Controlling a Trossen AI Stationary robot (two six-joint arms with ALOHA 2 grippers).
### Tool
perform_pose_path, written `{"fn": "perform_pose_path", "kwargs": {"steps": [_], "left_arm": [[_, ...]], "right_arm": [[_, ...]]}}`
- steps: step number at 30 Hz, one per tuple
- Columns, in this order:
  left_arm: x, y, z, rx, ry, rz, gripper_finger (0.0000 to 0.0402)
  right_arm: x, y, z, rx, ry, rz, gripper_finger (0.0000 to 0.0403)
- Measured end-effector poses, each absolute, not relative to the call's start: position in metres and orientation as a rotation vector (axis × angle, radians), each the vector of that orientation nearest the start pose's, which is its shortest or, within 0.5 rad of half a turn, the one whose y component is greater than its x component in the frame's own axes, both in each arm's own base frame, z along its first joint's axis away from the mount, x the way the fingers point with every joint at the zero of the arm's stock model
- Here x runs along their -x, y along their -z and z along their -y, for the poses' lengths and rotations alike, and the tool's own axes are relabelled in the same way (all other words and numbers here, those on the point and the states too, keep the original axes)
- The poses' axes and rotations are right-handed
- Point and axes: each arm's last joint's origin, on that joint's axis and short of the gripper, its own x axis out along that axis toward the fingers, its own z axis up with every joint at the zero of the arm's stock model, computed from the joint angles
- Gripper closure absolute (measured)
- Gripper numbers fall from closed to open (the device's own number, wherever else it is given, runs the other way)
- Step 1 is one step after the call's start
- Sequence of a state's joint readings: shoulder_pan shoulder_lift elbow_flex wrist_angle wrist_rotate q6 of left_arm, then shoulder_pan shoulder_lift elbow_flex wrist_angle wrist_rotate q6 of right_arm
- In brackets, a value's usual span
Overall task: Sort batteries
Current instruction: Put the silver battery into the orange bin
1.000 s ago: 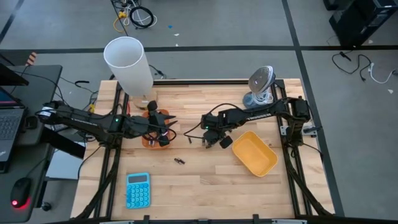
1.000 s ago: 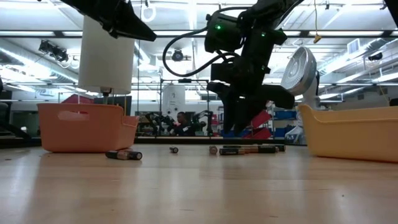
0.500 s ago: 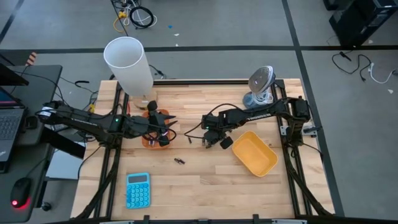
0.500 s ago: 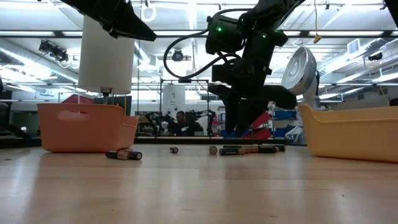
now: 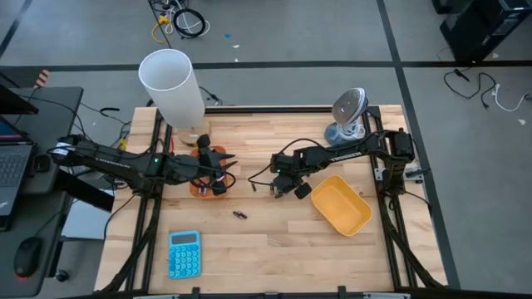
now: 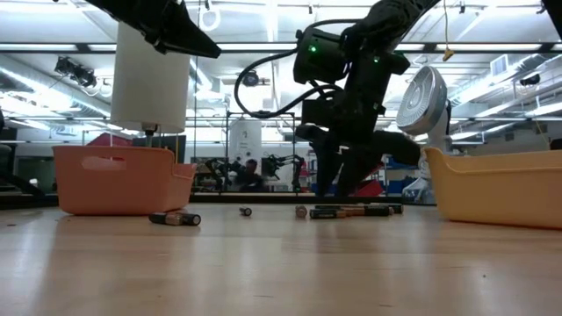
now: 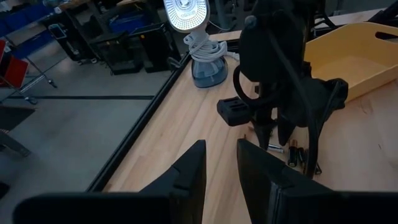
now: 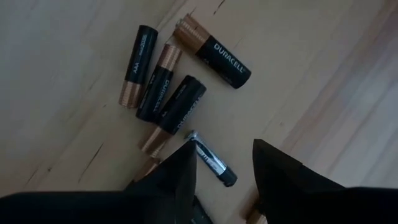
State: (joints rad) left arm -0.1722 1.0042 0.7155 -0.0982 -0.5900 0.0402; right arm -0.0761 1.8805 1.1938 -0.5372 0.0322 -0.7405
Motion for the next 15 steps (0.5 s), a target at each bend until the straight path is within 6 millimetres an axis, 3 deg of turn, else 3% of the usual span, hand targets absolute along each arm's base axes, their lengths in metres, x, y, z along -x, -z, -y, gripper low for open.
{"fn": "perform_pose_path", "kwargs": {"steps": [15], "left_arm": [[-0.2148,-0.2793,0.0210,-0.188,-0.405,-0.371,0.0310]], "right_arm": [[-0.3564,-0.1470,0.0280,0.660,-0.390,-1.181,0.0259]]}}
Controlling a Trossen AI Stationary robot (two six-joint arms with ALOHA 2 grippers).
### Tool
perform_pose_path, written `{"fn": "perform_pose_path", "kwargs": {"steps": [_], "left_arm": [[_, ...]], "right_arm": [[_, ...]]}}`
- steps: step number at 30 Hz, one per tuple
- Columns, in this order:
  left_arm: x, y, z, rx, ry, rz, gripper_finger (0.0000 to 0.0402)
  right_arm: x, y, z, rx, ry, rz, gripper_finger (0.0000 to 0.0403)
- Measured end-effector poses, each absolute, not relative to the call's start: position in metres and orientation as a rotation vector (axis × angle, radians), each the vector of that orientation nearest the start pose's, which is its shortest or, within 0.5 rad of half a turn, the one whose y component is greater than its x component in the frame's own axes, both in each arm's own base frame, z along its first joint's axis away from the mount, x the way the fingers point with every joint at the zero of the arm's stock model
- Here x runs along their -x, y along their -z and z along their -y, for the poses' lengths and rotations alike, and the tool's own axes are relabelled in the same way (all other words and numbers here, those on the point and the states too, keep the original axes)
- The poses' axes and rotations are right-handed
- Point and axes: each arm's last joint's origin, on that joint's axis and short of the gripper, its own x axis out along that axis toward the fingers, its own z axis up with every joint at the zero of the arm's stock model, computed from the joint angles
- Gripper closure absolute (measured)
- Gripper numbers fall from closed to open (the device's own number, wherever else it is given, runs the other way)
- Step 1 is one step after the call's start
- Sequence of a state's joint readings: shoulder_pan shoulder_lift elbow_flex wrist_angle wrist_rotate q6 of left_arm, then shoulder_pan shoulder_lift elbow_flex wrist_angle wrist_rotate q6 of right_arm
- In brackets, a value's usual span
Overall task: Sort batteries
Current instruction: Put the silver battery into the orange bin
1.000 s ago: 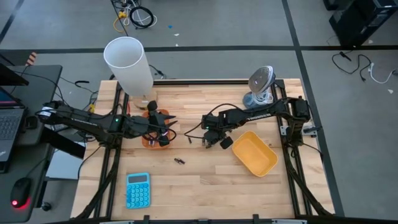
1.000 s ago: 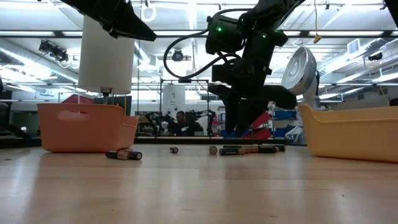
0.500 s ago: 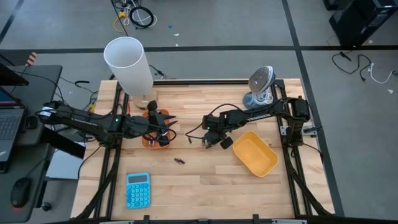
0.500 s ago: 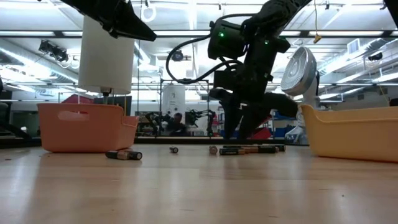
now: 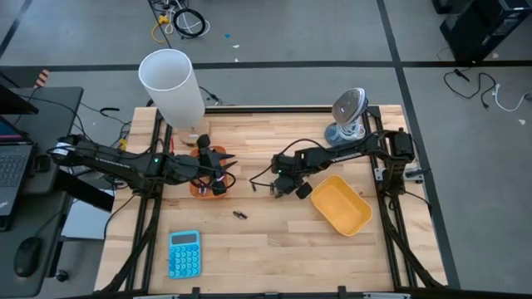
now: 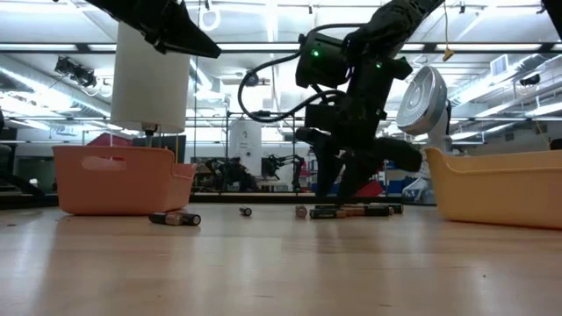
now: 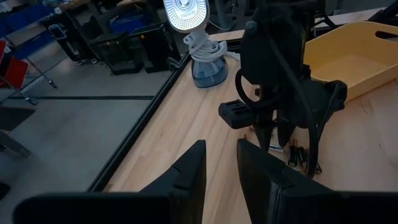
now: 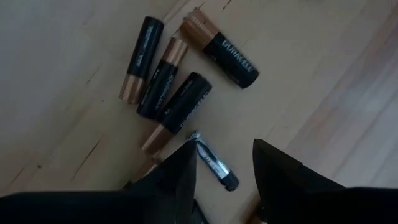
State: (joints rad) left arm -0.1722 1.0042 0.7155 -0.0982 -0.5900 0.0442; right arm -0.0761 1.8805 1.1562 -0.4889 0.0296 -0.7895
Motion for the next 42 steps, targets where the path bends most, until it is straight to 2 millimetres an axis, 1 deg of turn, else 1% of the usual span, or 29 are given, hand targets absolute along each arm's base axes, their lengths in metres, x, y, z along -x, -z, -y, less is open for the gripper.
{"fn": "perform_pose_path", "kwargs": {"steps": [7,13,21,28,33,42], "left_arm": [[-0.215,-0.279,0.021,-0.189,-0.404,-0.371,0.0310],[-0.215,-0.279,0.021,-0.189,-0.404,-0.371,0.0310],[-0.215,-0.279,0.021,-0.190,-0.404,-0.372,0.0310],[-0.215,-0.279,0.021,-0.189,-0.404,-0.371,0.0310],[-0.215,-0.279,0.021,-0.189,-0.404,-0.371,0.0310],[-0.215,-0.280,0.021,-0.187,-0.404,-0.369,0.0310]], "right_arm": [[-0.353,-0.139,0.028,0.664,-0.379,-1.165,0.0259],[-0.356,-0.140,0.031,0.667,-0.356,-1.133,0.0265],[-0.354,-0.140,0.042,0.584,-0.363,-1.127,0.0308],[-0.356,-0.140,0.042,0.585,-0.360,-1.113,0.0335],[-0.356,-0.141,0.045,0.584,-0.337,-1.109,0.0332],[-0.360,-0.119,0.048,0.525,-0.331,-1.162,0.0308]]}}
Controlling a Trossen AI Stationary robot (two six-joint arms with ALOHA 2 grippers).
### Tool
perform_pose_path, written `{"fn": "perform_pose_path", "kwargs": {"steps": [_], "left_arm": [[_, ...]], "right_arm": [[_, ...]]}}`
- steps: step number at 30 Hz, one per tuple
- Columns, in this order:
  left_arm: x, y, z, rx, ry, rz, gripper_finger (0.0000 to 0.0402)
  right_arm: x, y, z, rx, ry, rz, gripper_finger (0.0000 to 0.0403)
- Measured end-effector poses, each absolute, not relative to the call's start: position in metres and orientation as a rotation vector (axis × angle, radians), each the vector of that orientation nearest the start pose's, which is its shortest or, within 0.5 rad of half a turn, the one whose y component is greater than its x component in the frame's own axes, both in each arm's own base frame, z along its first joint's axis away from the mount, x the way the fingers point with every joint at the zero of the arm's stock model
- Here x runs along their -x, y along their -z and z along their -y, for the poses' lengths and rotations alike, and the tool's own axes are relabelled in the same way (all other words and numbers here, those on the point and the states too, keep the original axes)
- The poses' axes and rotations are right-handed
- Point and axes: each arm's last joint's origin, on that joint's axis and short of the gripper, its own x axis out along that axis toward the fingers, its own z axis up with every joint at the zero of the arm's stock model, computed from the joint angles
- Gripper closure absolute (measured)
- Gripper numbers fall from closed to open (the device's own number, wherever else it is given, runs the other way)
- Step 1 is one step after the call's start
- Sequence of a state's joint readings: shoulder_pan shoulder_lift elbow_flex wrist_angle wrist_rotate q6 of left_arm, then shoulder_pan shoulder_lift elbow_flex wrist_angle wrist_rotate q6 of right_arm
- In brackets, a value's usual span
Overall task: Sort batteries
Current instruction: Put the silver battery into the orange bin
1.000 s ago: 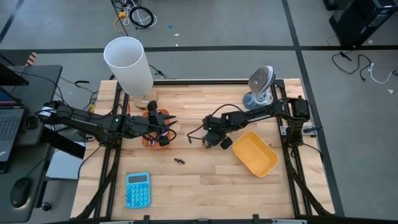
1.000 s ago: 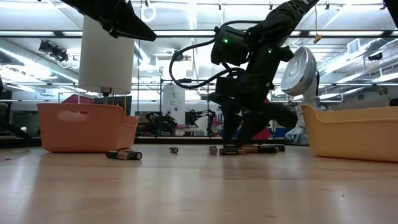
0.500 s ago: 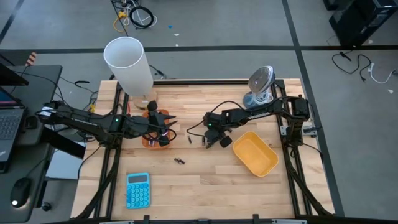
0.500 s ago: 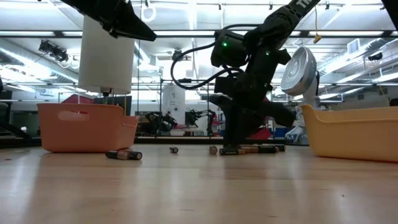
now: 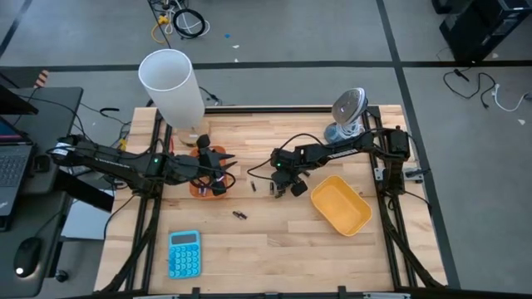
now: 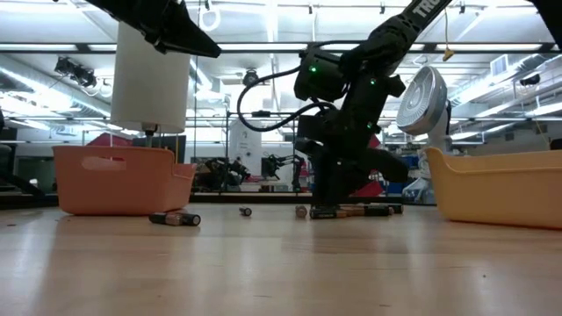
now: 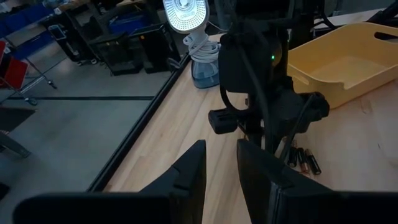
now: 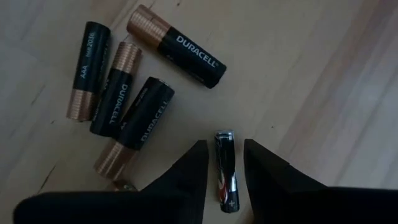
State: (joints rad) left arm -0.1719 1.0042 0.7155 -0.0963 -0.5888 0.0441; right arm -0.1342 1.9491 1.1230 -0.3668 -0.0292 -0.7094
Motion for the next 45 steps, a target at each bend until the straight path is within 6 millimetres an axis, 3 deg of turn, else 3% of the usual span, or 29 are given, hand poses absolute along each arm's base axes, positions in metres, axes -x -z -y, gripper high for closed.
{"fn": "perform_pose_path", "kwargs": {"steps": [8,17,25,33,39,45], "left_arm": [[-0.215,-0.280,0.021,-0.186,-0.401,-0.369,0.0310],[-0.215,-0.280,0.021,-0.183,-0.402,-0.368,0.0310],[-0.215,-0.280,0.021,-0.182,-0.401,-0.368,0.0310],[-0.215,-0.278,0.021,-0.170,-0.399,-0.367,0.0310],[-0.213,-0.256,0.021,-0.157,-0.390,-0.355,0.0310],[-0.212,-0.240,0.022,-0.112,-0.346,-0.237,0.0310]], "right_arm": [[-0.361,-0.122,0.050,0.527,-0.321,-1.162,0.0316],[-0.360,-0.121,0.054,0.494,-0.340,-1.152,0.0391],[-0.362,-0.124,0.055,0.438,-0.302,-1.125,0.0396],[-0.358,-0.157,0.055,0.397,-0.245,-1.031,0.0403],[-0.358,-0.183,0.052,0.328,-0.284,-0.878,0.0403],[-0.361,-0.210,0.048,0.276,-0.376,-0.675,0.0403]]}}
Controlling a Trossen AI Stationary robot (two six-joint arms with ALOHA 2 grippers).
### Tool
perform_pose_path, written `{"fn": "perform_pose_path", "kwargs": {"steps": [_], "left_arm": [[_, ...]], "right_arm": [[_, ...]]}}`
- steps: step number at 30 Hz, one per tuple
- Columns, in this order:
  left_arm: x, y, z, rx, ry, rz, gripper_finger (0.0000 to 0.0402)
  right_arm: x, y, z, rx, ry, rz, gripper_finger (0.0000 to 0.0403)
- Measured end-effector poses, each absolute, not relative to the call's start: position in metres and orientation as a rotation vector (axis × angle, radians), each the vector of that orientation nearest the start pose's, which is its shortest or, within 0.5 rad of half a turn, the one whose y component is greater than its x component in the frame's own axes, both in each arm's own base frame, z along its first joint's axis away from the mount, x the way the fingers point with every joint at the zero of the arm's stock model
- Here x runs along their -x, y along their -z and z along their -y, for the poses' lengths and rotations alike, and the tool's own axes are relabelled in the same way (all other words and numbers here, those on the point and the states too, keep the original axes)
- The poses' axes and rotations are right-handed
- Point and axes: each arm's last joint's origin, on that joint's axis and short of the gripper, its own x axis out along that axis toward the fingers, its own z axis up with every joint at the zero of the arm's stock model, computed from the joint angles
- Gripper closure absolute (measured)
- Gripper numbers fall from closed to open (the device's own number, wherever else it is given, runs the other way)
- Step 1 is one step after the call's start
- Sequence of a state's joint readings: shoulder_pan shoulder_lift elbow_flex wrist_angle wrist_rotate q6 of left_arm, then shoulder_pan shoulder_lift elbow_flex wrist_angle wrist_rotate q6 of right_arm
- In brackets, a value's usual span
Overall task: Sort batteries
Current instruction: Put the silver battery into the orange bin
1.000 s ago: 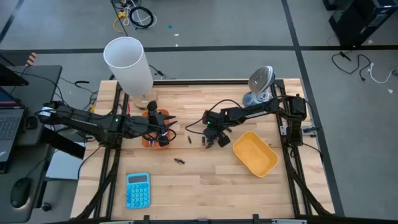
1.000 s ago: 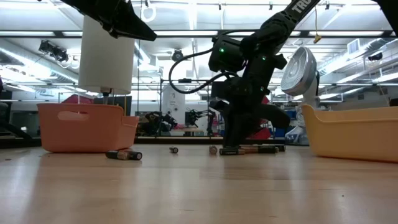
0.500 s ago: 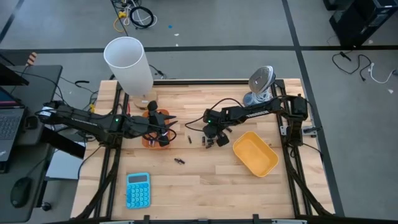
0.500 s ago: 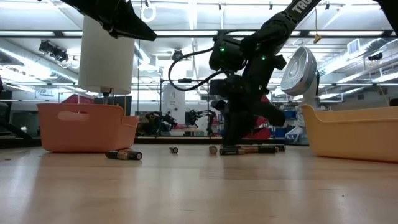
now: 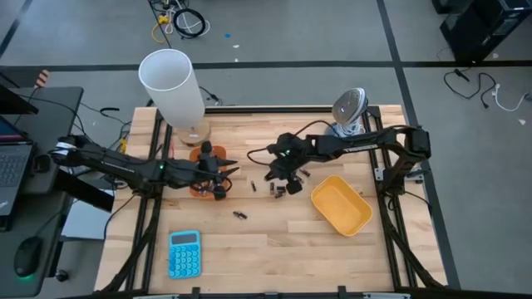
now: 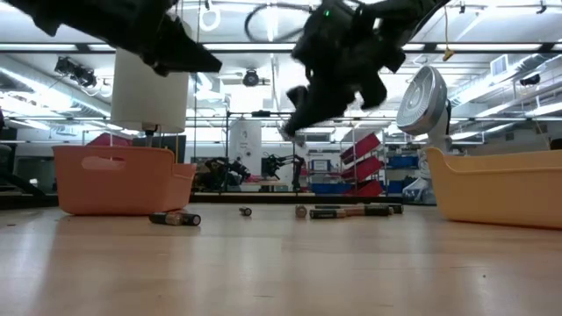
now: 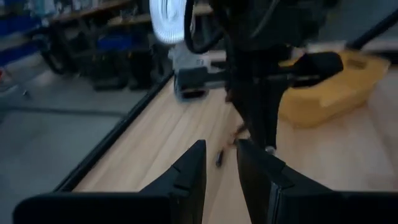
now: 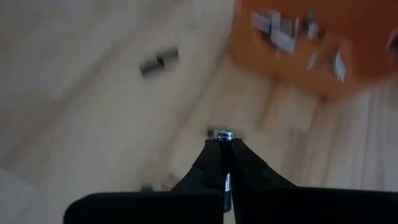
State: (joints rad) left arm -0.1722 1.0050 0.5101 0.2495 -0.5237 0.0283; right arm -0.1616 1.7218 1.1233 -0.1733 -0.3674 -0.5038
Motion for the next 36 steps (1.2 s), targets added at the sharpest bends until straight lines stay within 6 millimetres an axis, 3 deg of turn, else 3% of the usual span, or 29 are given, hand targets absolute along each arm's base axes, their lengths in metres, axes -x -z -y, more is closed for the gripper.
{"fn": "perform_pose_path", "kwargs": {"steps": [9,18,36], "left_arm": [[-0.204,-0.221,0.023,-0.080,-0.281,-0.098,0.0309],[-0.201,-0.212,0.024,-0.064,-0.224,0.010,0.0308],[-0.224,-0.210,0.029,-0.092,-0.193,0.307,0.0263]], "right_arm": [[-0.364,-0.251,0.043,0.268,-0.522,-0.332,0.0403],[-0.376,-0.282,0.042,0.282,-0.500,0.003,0.0403],[-0.384,-0.290,0.029,0.255,-0.335,0.145,0.0403]]}}
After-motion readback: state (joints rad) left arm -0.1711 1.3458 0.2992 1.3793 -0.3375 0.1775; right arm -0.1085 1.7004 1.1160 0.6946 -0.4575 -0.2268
